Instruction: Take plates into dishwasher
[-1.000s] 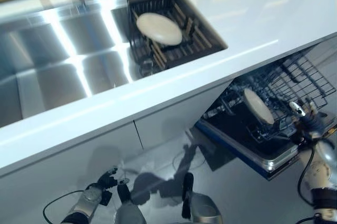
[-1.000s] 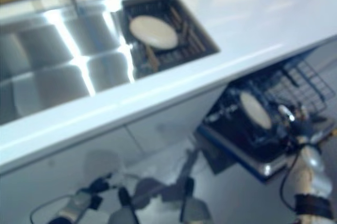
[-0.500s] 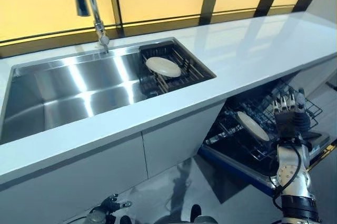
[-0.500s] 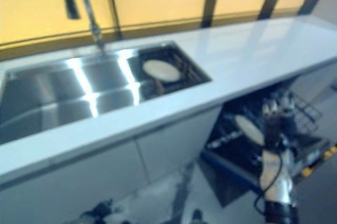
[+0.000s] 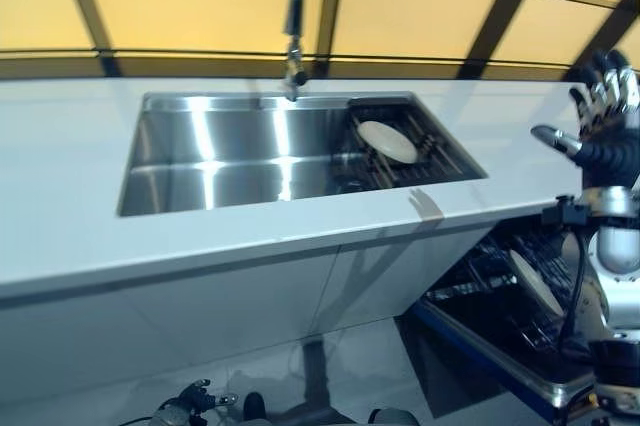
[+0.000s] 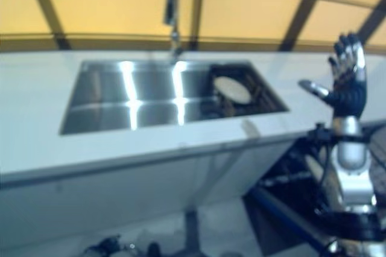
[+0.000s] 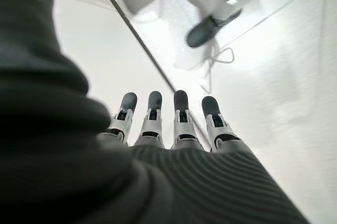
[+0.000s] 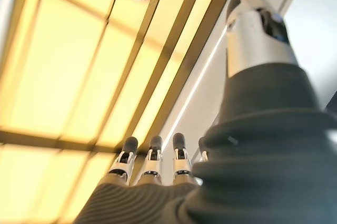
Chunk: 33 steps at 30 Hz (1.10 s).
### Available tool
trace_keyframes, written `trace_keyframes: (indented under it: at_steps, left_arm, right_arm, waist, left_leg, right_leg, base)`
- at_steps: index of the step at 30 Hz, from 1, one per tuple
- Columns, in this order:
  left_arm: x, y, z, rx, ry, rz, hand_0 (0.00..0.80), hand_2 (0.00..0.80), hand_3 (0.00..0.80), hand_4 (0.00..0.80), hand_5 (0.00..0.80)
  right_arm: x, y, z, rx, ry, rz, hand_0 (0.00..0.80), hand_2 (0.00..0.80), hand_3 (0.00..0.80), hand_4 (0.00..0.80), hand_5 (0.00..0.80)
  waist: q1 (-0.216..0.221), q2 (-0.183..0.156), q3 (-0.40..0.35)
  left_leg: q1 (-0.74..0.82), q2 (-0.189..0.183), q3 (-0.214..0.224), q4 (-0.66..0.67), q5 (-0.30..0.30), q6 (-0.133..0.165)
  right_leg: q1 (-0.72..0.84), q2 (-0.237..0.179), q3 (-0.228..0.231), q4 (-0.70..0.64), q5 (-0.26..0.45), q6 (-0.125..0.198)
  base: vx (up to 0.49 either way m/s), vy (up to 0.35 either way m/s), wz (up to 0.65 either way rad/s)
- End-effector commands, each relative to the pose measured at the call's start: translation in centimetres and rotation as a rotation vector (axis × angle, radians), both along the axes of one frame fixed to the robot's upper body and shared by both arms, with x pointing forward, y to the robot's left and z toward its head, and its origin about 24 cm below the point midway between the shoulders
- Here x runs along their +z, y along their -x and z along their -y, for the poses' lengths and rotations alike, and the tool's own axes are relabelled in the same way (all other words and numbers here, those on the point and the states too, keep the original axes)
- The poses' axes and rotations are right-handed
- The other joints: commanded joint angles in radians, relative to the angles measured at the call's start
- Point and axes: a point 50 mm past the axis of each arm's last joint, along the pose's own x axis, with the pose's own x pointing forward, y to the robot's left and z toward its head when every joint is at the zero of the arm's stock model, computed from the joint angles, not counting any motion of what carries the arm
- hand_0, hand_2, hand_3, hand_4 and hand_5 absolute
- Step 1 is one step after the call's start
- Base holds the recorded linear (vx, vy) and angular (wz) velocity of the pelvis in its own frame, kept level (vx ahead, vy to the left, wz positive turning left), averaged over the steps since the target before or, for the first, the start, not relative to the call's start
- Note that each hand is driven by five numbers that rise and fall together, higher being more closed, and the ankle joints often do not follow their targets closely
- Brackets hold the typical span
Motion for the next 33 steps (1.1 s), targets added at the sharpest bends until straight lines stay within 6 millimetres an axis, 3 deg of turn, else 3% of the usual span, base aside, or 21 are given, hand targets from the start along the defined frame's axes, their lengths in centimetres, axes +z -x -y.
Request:
trace_keyframes:
  at_steps: [1, 2, 5, 12, 16, 17, 19, 22, 28, 33]
  left_arm:
    - [0.6, -0.5, -1.4, -0.018, -0.043, 0.021, 0.000, 0.000, 0.000, 0.000, 0.000]
    - [0.6, -0.4, -1.3, -0.009, -0.040, 0.023, 0.000, 0.000, 0.000, 0.000, 0.000]
    - [0.3, 0.4, -1.0, -0.015, -0.032, 0.018, 0.000, 0.000, 0.000, 0.000, 0.000]
    - [0.3, 1.3, -1.7, -0.019, -0.042, 0.001, 0.000, 0.000, 0.000, 0.000, 0.000]
    - [0.5, 1.8, -2.5, -0.002, -0.059, -0.012, 0.000, 0.000, 0.000, 0.000, 0.000]
    - [0.5, 1.8, -2.5, 0.003, -0.060, -0.013, 0.000, 0.000, 0.000, 0.000, 0.000]
    - [0.6, 2.3, -3.1, 0.039, -0.068, -0.017, 0.000, 0.000, 0.000, 0.000, 0.000]
    - [0.5, 2.9, -3.3, 0.067, -0.068, -0.023, 0.000, 0.000, 0.000, 0.000, 0.000]
    - [0.3, 2.3, -1.8, 0.033, -0.029, 0.010, 0.000, 0.000, 0.000, 0.000, 0.000]
    - [0.4, 1.2, -0.7, 0.012, 0.002, 0.063, 0.000, 0.000, 0.000, 0.000, 0.000]
  right_arm:
    - [5.8, 0.5, -0.5, -0.097, 0.208, 0.168, 0.000, 0.000, 0.000, 0.000, 0.000]
    - [6.1, 0.4, -0.6, -0.122, 0.268, 0.161, 0.000, 0.000, 0.000, 0.000, 0.000]
    - [6.7, 0.1, -0.3, -0.184, 0.375, 0.126, 0.000, 0.000, 0.000, 0.000, 0.000]
    - [7.1, -1.7, 0.0, -0.235, 0.443, 0.008, 0.000, 0.000, 0.000, 0.000, 0.000]
    - [6.7, -2.4, -0.2, -0.231, 0.463, -0.033, 0.000, 0.000, 0.000, 0.000, 0.000]
    - [6.6, -2.5, -0.3, -0.227, 0.467, -0.038, 0.000, 0.000, 0.000, 0.000, 0.000]
    - [6.1, -3.1, -1.2, -0.201, 0.487, -0.059, 0.000, 0.000, 0.000, 0.000, 0.000]
    - [5.9, -3.7, -2.3, -0.177, 0.508, -0.082, 0.000, 0.000, 0.000, 0.000, 0.000]
    - [6.1, -4.3, -3.2, -0.191, 0.680, -0.131, 0.000, 0.000, 0.000, 0.000, 0.000]
    - [6.0, -4.5, -2.9, -0.206, 0.747, -0.173, 0.000, 0.000, 0.000, 0.000, 0.000]
  waist:
    - [0.005, -0.028, -0.014]
    - [0.002, -0.027, -0.015]
    - [0.005, -0.031, -0.023]
    - [0.025, -0.025, -0.003]
    - [0.036, -0.025, 0.005]
    - [0.041, -0.025, 0.004]
    - [0.076, -0.029, -0.001]
    - [0.097, -0.028, -0.009]
    - [0.100, -0.029, -0.030]
    - [0.097, -0.035, -0.021]
  left_leg:
    - [0.174, -0.048, -0.067, -0.170, -0.091, -0.030]
    - [0.184, -0.052, -0.097, -0.170, -0.104, -0.028]
    - [0.192, -0.069, -0.158, -0.170, -0.110, -0.022]
    - [0.225, -0.075, -0.243, -0.170, -0.106, -0.023]
    - [0.241, -0.075, -0.266, -0.170, -0.108, -0.019]
    - [0.241, -0.074, -0.266, -0.170, -0.108, -0.020]
    - [0.243, -0.056, -0.218, -0.170, -0.116, -0.036]
    - [0.258, -0.024, -0.173, -0.170, -0.118, -0.053]
    - [0.284, 0.029, -0.085, -0.161, -0.119, -0.093]
    - [0.255, 0.040, -0.091, -0.063, -0.135, -0.111]
  right_leg:
    - [-0.020, 0.086, 0.042, -0.109, -0.023, -0.041]
    - [-0.023, 0.119, 0.073, -0.131, -0.050, -0.048]
    - [-0.024, 0.167, 0.127, -0.181, -0.080, -0.060]
    - [-0.063, 0.194, 0.169, -0.217, -0.050, -0.060]
    - [-0.056, 0.193, 0.170, -0.195, -0.052, -0.065]
    - [-0.045, 0.191, 0.164, -0.203, -0.059, -0.067]
    - [0.004, 0.159, 0.068, -0.207, -0.064, -0.058]
    - [0.070, 0.168, 0.002, -0.239, -0.128, -0.063]
    - [0.143, 0.189, -0.054, -0.282, -0.185, -0.100]
    - [0.164, 0.202, -0.053, -0.273, -0.204, -0.133]
  base:
    - [0.166, -0.034, 0.40]
    - [0.181, -0.022, 0.65]
    - [0.155, -0.015, 0.76]
    - [0.156, -0.076, 0.44]
    - [0.153, -0.143, 0.38]
    - [0.171, -0.267, 0.57]
    - [0.170, -0.323, 0.46]
    - [0.186, -0.259, -0.14]
    - [0.158, -0.206, 0.10]
    - [0.104, -0.201, 0.10]
